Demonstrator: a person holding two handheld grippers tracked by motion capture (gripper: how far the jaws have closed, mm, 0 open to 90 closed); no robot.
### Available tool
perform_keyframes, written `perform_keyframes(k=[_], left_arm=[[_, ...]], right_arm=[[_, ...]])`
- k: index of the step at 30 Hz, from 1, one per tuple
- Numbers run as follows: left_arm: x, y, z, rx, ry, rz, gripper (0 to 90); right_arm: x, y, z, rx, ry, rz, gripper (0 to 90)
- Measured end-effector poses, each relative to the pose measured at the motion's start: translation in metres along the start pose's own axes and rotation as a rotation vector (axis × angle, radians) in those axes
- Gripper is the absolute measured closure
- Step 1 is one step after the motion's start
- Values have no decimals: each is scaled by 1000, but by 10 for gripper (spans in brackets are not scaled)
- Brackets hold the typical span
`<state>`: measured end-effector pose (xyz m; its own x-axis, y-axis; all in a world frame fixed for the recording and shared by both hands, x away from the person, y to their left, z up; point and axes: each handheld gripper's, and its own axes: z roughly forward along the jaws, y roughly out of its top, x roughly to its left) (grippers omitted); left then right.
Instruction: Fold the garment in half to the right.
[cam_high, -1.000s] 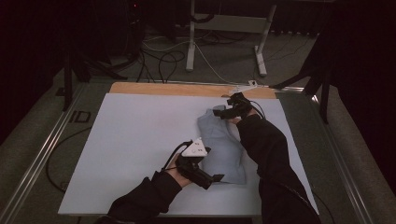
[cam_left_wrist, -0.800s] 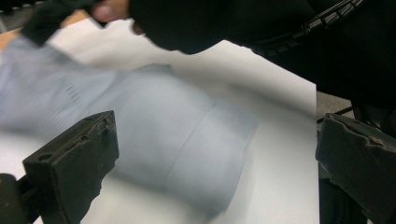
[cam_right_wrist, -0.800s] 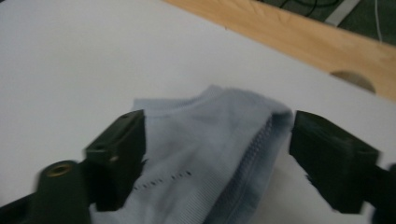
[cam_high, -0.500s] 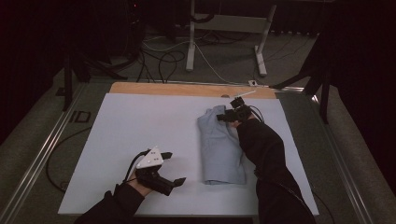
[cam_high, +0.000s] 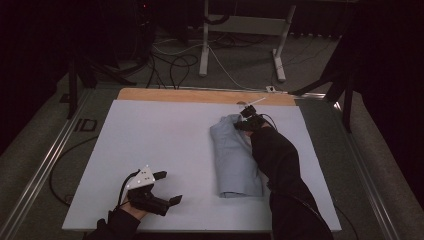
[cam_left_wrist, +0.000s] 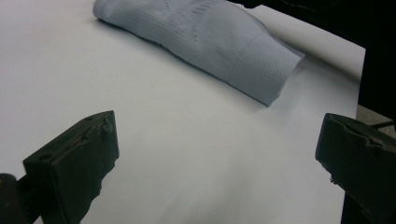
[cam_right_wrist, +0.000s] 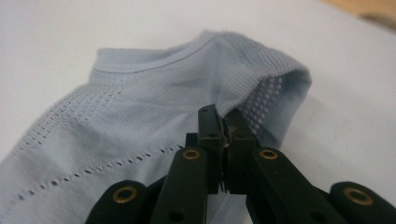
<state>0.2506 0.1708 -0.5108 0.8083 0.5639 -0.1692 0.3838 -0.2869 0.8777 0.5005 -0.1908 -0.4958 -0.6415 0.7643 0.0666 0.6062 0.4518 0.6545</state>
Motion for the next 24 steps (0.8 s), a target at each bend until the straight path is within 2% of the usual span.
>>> perform_keyframes(k=[3,8,10,13,17,24], left_arm=[[0,0,1,-7,6,3,1],[2,-1,0,-6,21,10,1],[2,-1,0,-8,29,9,1],[2,-1,-2,-13,40,23,1],[3,0,-3,-21,46,25,1],[4,-2,-3,-17,56,30,1]], right_arm=[[6,6,-2,-32,-4,-16,885],[13,11,-9,-83,21,-40,885],[10,11,-10,-74,-2,-31,885],[1,7,-6,-30,-67,-12,885],[-7,1,0,-10,-77,26,885],[-8,-1,12,20,-99,32,884]])
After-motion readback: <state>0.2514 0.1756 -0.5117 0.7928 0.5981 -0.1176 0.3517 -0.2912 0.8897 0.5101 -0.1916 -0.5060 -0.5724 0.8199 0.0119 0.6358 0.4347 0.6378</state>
